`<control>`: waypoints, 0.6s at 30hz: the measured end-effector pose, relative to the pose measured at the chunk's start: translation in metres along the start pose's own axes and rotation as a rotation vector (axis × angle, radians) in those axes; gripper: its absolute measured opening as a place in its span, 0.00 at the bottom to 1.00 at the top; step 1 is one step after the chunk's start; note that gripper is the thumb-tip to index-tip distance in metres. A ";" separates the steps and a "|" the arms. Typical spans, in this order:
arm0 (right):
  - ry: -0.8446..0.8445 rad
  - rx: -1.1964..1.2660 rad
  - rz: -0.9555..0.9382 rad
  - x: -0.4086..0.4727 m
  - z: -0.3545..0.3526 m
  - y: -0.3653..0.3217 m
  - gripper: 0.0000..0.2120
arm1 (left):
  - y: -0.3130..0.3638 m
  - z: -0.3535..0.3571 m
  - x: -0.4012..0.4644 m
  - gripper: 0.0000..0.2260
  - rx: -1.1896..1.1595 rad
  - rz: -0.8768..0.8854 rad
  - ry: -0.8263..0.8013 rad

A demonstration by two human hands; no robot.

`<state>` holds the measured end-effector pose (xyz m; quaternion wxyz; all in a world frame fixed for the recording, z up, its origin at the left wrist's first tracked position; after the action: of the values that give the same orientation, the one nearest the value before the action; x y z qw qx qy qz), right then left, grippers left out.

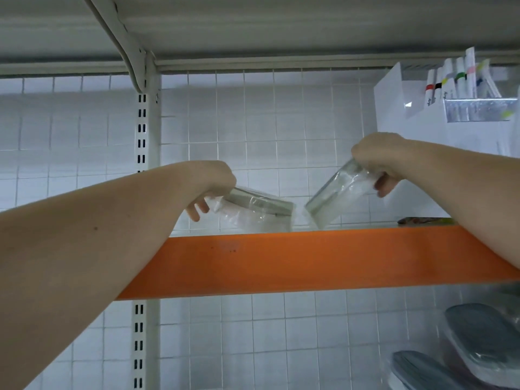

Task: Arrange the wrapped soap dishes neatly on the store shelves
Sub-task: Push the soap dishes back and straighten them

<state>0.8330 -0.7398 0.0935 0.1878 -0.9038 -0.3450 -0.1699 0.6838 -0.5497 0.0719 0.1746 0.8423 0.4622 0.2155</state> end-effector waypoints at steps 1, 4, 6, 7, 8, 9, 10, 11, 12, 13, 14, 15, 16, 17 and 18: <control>-0.021 -0.081 -0.020 -0.002 0.001 -0.003 0.10 | 0.001 0.003 0.001 0.18 -0.006 0.003 -0.035; -0.006 -0.036 -0.001 -0.002 0.003 -0.001 0.23 | 0.009 0.017 -0.009 0.28 0.078 0.082 -0.163; -0.123 -0.023 -0.008 -0.004 0.014 -0.002 0.30 | 0.013 0.028 -0.019 0.33 0.163 0.128 -0.251; -0.204 0.011 0.021 -0.004 0.022 -0.003 0.33 | 0.015 0.032 -0.018 0.33 0.209 0.145 -0.252; -0.264 0.030 0.038 0.001 0.030 -0.001 0.37 | 0.016 0.035 -0.017 0.33 0.240 0.158 -0.251; -0.316 0.048 0.040 -0.001 0.036 -0.004 0.40 | 0.016 0.036 -0.015 0.34 0.249 0.160 -0.246; -0.345 0.053 0.038 0.003 0.042 -0.003 0.42 | 0.016 0.037 -0.013 0.35 0.246 0.158 -0.245; -0.343 0.054 0.034 0.007 0.045 -0.001 0.44 | 0.016 0.037 -0.010 0.35 0.241 0.155 -0.242; -0.336 0.045 0.022 0.011 0.048 0.000 0.44 | 0.017 0.036 -0.007 0.34 0.232 0.157 -0.240; -0.326 0.034 0.008 0.013 0.050 0.000 0.42 | 0.017 0.036 -0.006 0.32 0.226 0.157 -0.236; -0.322 0.030 -0.003 0.017 0.051 0.001 0.40 | 0.017 0.036 -0.004 0.31 0.222 0.163 -0.228; -0.307 0.026 -0.014 0.018 0.050 0.000 0.38 | 0.017 0.035 -0.003 0.29 0.213 0.170 -0.218; -0.299 0.022 -0.032 0.020 0.049 0.000 0.37 | 0.018 0.034 -0.002 0.28 0.206 0.179 -0.202; -0.284 0.012 -0.059 0.019 0.047 -0.003 0.36 | 0.018 0.031 -0.004 0.27 0.198 0.192 -0.190; -0.254 0.008 -0.085 0.019 0.043 -0.005 0.35 | 0.018 0.028 -0.007 0.25 0.199 0.205 -0.169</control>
<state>0.8505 -0.7066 0.0653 0.1390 -0.9018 -0.4047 -0.0606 0.7077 -0.5678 0.0559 0.1056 0.9133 0.3765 0.1137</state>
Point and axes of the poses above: each hand's wrist, its own x-axis towards the middle knuckle, its own z-axis out of the palm, y = z × x, the point moved 6 cm from there along x, towards the middle knuckle, and after that the axes turned 12 degrees about -z, right-handed, at the moved point
